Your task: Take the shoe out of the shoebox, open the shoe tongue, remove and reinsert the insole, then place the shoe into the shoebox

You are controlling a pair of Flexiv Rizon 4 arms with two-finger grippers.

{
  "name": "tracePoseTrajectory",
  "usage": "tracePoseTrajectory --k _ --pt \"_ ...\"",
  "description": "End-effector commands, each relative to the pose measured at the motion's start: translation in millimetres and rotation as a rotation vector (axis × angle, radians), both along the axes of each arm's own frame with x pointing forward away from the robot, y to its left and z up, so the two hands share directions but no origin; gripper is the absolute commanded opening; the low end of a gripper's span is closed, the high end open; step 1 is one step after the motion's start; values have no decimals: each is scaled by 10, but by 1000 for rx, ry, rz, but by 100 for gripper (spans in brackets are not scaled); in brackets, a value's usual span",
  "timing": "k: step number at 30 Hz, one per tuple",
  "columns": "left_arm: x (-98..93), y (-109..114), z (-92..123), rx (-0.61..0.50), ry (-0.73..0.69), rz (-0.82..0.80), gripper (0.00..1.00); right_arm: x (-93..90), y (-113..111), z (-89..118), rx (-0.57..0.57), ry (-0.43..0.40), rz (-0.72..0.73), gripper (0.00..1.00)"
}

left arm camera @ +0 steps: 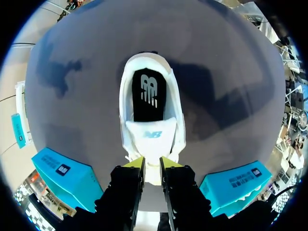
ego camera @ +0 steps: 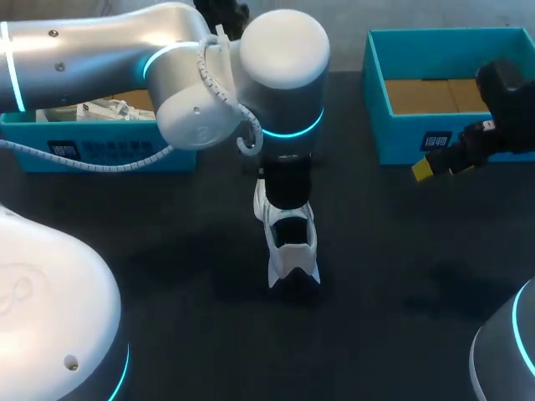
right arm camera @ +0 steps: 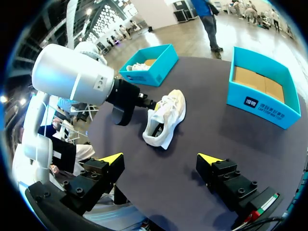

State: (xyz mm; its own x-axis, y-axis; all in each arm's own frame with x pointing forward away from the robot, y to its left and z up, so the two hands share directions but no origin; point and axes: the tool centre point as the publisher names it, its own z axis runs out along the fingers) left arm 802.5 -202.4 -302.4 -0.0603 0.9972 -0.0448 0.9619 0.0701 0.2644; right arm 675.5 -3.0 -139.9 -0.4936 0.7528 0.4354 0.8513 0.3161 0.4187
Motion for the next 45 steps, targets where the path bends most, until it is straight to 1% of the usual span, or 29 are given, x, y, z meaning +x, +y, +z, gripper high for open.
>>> tracePoseTrajectory --k 1,3,11,13,18,21,24,29,32,34,39,43,45 --pt "-39 -20 -123 5 14 -3 21 24 13 -3 -2 4 2 100" --pt "-76 -17 -178 11 25 -3 20 24 13 -3 -2 4 2 100" --pt "-132 -18 -267 24 50 0 28 24 13 -3 -2 4 2 100" --pt "-146 -21 -251 23 51 0 29 24 13 -3 -2 4 2 100" --pt "-135 -38 -112 5 31 3 29 24 13 -3 -2 4 2 100" --pt "-140 -50 -110 -2 27 5 29 24 13 -3 -2 4 2 100" --pt "-171 -67 -199 3 38 11 31 24 13 -3 -2 4 2 100" --pt "-228 -72 -322 5 63 25 31 24 13 -3 -2 4 2 100" --pt "-239 -68 -348 8 66 31 31 24 13 -3 -2 4 2 100" --pt "-247 -54 -307 4 67 39 31 24 13 -3 -2 4 2 100" --pt "-222 -7 -97 -34 54 95 29 24 13 -3 -2 4 2 100" --pt "-217 27 -86 -35 53 171 29 24 13 -3 -2 4 2 100" --pt "-226 38 -91 -35 58 218 27 24 13 -3 -2 4 2 100"
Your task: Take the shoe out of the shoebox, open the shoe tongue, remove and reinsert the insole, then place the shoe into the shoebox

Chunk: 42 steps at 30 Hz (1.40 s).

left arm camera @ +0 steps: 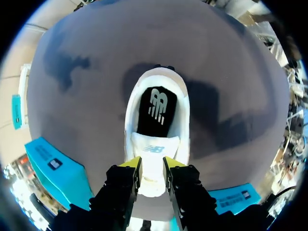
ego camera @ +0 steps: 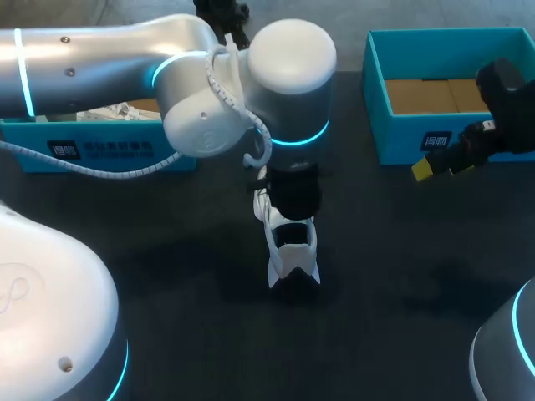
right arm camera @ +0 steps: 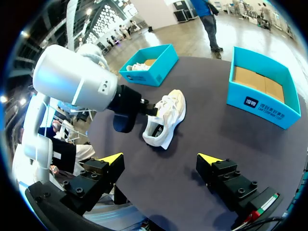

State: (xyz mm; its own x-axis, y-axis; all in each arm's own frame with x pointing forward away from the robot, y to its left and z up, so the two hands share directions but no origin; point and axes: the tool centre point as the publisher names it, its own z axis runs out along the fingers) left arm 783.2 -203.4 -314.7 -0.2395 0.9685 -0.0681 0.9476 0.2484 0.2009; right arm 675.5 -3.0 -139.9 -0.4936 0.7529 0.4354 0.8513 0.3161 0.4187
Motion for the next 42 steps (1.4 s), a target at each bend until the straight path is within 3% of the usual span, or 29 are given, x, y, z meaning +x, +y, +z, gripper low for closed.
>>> tracePoseTrajectory --k 1,3,8,9,11,12,13,36,42 --pt "-35 58 33 20 -31 64 26 24 13 -4 -2 4 2 100" --pt "-40 75 43 -3 6 103 24 24 13 -4 -2 4 2 100" --pt "-23 139 107 -43 7 213 29 24 13 -4 -2 4 2 100" --pt "-28 144 111 -49 22 231 22 24 13 -4 -2 4 2 100" --pt "-42 154 127 -61 35 261 20 24 13 -4 -2 4 2 100" --pt "-52 157 129 -69 48 272 13 24 13 -4 -2 4 2 100" --pt "-62 158 133 -71 51 285 0 24 13 -4 -2 4 2 100" --pt "-91 162 134 -77 76 299 0 24 13 -4 -2 4 2 100" --pt "-197 165 164 -130 86 612 0 24 13 -4 -2 4 2 100"
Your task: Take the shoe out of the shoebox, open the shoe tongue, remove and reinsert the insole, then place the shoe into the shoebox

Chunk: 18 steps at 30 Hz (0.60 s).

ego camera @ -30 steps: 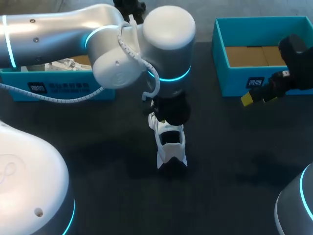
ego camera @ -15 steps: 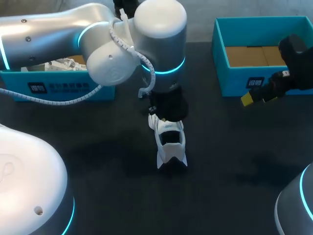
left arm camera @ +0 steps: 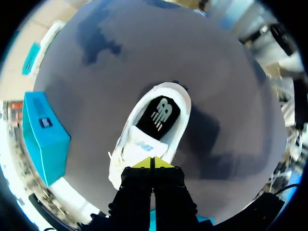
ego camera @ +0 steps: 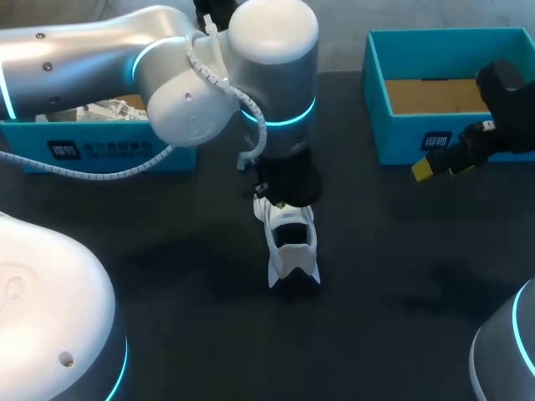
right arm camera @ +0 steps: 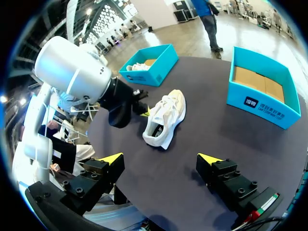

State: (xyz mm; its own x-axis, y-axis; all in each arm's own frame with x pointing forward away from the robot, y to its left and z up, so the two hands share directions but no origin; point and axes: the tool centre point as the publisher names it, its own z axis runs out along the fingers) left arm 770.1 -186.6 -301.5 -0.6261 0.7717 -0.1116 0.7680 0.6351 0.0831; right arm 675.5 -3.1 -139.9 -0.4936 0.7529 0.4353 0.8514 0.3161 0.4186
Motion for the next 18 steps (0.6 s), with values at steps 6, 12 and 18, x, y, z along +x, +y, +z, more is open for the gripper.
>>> tracePoseTrajectory --k 6,12,18 --pt "-50 88 135 -54 42 406 91 24 13 -4 -2 4 2 100" --pt "-78 142 160 -41 63 616 94 24 13 -4 -2 4 2 100" --pt "-313 144 212 -61 75 700 90 24 13 -4 -2 4 2 100"
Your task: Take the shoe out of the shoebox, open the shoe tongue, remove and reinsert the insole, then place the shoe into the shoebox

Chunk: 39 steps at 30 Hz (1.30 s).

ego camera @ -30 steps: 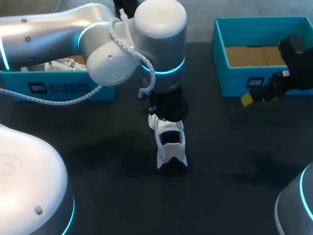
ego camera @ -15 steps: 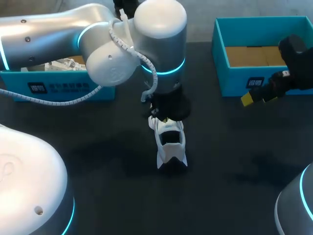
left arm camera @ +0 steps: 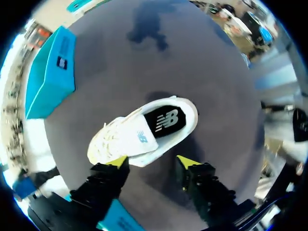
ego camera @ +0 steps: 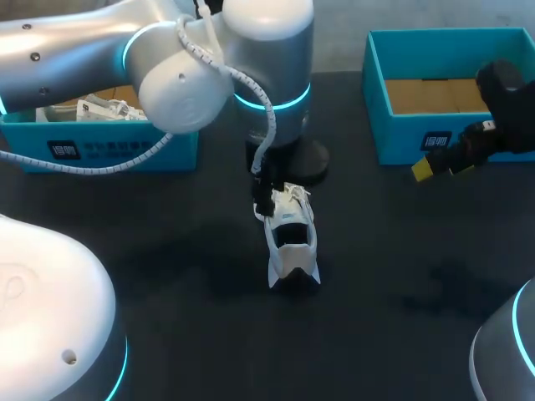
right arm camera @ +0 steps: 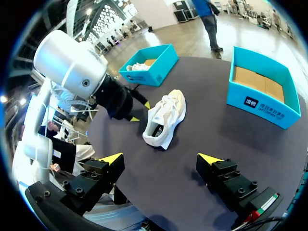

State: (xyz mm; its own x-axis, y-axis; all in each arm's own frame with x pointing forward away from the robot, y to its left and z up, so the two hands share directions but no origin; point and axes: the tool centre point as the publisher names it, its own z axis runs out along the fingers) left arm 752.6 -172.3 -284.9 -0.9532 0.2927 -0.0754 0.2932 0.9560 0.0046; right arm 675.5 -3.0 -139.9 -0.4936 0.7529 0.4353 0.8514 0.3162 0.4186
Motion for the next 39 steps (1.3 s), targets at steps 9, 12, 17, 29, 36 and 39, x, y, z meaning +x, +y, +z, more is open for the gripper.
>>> tracePoseTrajectory --k 9,12,17,29,36,39 --pt "-423 13 -23 -65 43 203 91 24 13 -4 -2 4 2 100" --pt "-512 8 -67 -69 48 209 89 24 13 -4 -2 4 2 100" --pt "-679 -33 -176 -67 67 210 90 24 13 -4 -2 4 2 100" --pt "-881 -214 -382 -79 82 220 84 24 13 -4 -2 4 2 100" --pt "-871 -342 -504 -79 65 241 84 24 13 -4 -2 4 2 100" --pt "-865 -376 -562 -77 70 238 81 24 13 -4 -2 4 2 100"
